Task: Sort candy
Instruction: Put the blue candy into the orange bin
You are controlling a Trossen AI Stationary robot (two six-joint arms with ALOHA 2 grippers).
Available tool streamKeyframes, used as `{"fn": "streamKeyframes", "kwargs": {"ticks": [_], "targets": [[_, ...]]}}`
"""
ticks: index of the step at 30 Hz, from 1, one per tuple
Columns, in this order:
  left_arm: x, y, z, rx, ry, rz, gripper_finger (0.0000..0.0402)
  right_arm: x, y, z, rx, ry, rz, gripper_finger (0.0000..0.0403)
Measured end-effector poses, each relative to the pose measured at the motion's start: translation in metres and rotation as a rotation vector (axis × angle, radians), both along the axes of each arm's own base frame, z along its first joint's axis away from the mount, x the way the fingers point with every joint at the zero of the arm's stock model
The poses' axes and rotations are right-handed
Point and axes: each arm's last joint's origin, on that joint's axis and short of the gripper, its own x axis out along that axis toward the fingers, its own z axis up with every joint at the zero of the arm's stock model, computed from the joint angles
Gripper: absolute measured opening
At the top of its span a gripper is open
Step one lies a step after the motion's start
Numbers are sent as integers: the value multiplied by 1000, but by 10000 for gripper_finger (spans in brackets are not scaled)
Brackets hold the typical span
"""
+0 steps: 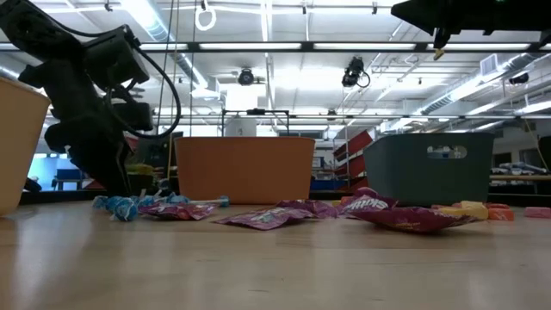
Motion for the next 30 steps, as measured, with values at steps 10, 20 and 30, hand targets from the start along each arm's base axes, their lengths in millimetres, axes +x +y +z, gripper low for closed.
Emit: {"fn": "streamKeyframes", "kwargs": {"ticks": [10, 20, 30], "targets": [[0, 0, 0, 9, -3, 4, 135, 0, 0, 0, -1, 0, 0, 0], [1, 0, 1, 13, -8, 7, 135, 0, 0, 0, -17, 5, -4, 0], [5, 1, 3, 23, -65, 15, 135, 0, 0, 0, -17, 6, -4, 0]]}}
